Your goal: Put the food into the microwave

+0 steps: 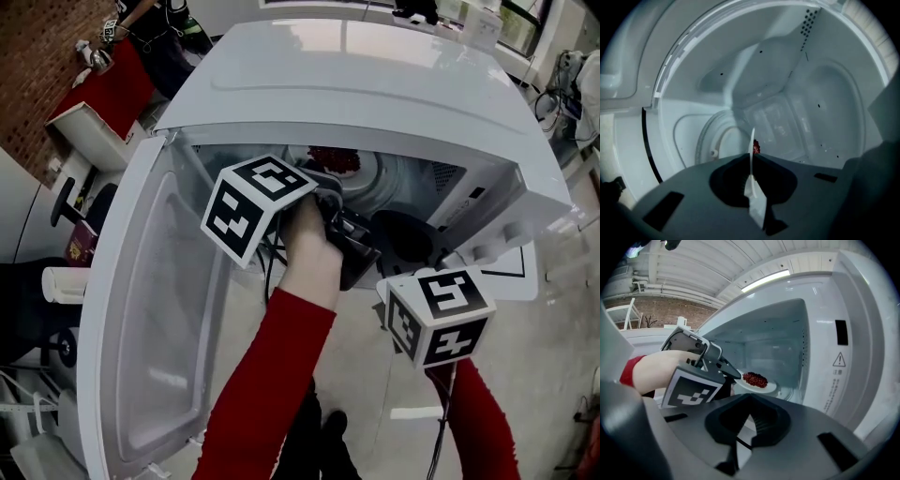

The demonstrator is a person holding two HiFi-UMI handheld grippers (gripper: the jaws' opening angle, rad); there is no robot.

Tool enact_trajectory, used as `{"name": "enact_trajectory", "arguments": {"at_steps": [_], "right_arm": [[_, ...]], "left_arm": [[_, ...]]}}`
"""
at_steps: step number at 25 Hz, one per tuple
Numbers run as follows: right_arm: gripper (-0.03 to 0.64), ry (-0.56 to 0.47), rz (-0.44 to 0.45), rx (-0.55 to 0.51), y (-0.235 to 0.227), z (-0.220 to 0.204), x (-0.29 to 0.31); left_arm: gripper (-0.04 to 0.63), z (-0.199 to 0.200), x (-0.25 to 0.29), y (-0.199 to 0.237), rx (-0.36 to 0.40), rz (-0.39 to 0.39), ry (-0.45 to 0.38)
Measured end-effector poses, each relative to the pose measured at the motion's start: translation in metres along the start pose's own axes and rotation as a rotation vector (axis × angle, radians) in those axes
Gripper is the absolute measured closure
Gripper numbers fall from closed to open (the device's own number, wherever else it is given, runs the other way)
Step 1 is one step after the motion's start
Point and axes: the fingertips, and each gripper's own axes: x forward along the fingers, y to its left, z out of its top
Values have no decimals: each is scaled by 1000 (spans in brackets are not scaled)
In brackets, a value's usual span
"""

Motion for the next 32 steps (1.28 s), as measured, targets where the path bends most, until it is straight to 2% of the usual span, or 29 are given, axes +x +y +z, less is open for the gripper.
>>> {"name": "enact_trajectory", "arguments": {"at_steps": [5,9,14,18,24,32], "right_arm": [[603,18,-13,-10,-7,1,3],[603,28,-13,-13,-10,1,4],[603,35,-12,-29,-10,-1,3],[603,35,-11,-51,-8,-3,3],[603,46,-5,-60,-6,-9,2],[603,45,-3,-62,-7,-8,0]], "left_arm": [[563,3,5,-2,98,61,30],[560,7,4,-3,135,67,16],[534,13,0,5,306,123,-20],[534,13,-1,3,382,125,-28],[525,16,-4,3,550,181,-50],[509,18,-4,1,717,227,-59]]}}
